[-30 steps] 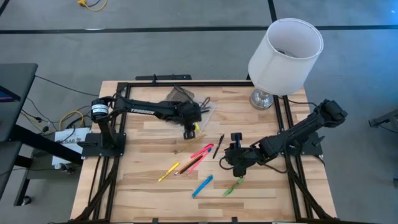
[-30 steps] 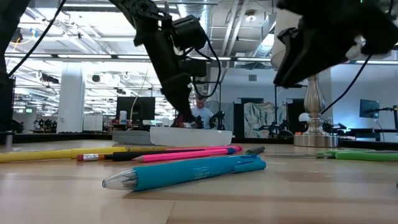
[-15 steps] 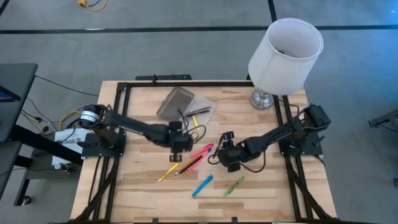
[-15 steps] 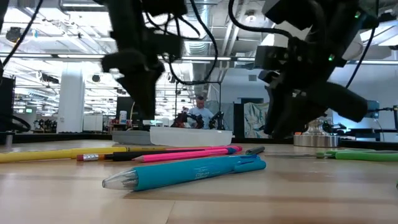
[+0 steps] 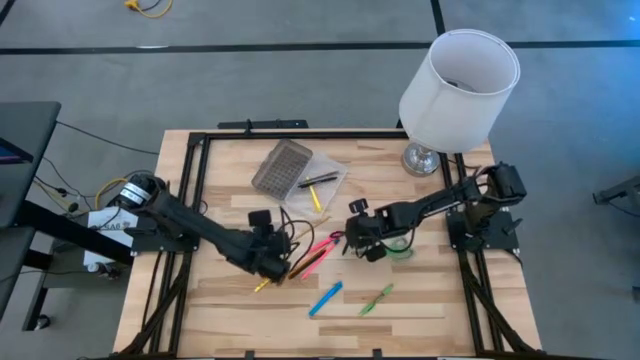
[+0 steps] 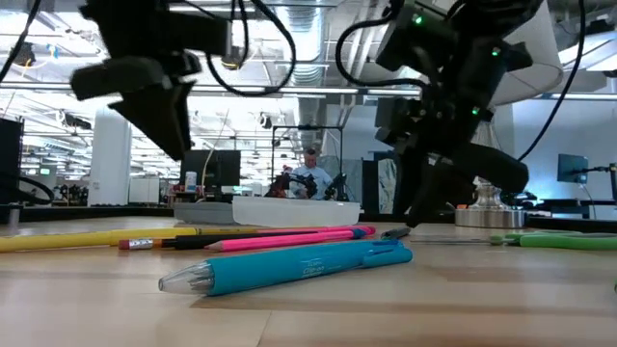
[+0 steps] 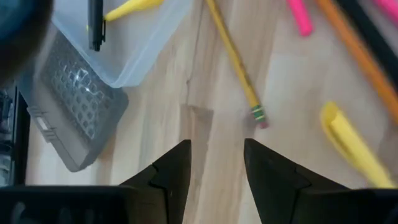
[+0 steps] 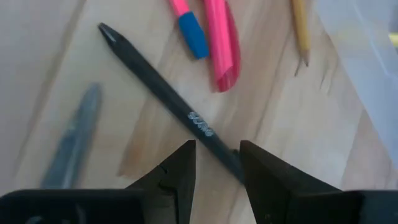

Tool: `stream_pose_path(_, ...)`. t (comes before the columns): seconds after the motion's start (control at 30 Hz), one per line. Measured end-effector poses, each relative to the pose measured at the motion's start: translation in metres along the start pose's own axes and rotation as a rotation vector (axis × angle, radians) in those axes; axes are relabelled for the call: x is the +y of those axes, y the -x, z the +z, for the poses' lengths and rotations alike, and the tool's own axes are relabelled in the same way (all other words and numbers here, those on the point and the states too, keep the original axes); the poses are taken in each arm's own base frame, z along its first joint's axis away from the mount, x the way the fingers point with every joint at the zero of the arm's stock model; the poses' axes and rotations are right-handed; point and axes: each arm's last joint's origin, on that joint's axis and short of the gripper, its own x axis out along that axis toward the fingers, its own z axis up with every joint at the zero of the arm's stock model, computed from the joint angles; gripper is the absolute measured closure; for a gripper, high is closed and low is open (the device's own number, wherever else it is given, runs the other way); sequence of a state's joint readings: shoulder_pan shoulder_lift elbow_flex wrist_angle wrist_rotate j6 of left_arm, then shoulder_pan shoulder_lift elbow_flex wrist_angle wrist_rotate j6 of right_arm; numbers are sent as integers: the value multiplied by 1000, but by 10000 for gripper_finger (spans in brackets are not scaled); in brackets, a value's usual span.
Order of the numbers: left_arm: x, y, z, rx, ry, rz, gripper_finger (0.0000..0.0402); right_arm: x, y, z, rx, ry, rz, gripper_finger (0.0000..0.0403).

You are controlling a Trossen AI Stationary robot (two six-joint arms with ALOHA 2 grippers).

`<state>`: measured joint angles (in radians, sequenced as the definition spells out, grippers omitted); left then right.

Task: Pick & place school supplies into a supply box
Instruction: Put the black pen into the supply box

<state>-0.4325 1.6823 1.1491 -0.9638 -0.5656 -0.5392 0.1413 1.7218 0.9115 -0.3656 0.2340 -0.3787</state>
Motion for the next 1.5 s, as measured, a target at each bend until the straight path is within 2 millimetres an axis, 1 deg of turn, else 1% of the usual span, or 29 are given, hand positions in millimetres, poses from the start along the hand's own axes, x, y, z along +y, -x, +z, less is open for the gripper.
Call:
stream_pose_path(0.1,-7,3,-10,-2,29,21,258,-6,-1,0,-24,43,4,285)
stream_pose_path(0.17,-11,5,-15,-14,50,33,258,-8,-6,1,-49,73,23,285)
stream_pose_path(0.3,-16,9,-27,-24,88,90,258,-7,-9,2,-69,116,62,285)
stream_pose_path(0.37,-18,12,-31,-30,111,106,258,-5,-15,1,-52,120,73,285)
stream_pose_path(0.4,-19,14,-34,-30,116,114,258,-5,-14,0,-44,121,79,285)
stream_pose_path(0.5,-20,18,-40,-34,124,144,258,-2,-20,-1,-25,126,90,285)
stream_pose_path(0.63,-21,20,-42,-49,150,161,258,-2,-23,-1,-25,125,90,285)
stream_pose_path(0.77,-22,22,-44,-56,163,169,258,-2,-22,-1,-23,97,93,298)
stream_pose_path(1.07,-23,24,-47,-61,177,172,258,-5,-23,-7,-7,-33,206,383)
stream_pose_path(1.13,-23,24,-47,-62,187,172,258,-4,-22,-9,12,-55,215,393)
stream_pose_path(1.2,-23,24,-47,-63,189,172,258,-3,-21,-11,34,-82,225,392)
stream_pose_path(1.37,-24,24,-47,-65,188,171,258,-1,-19,-16,113,-178,240,366)
stream_pose_path(1.5,-24,25,-47,-82,183,180,258,-2,-18,-20,158,-256,244,367)
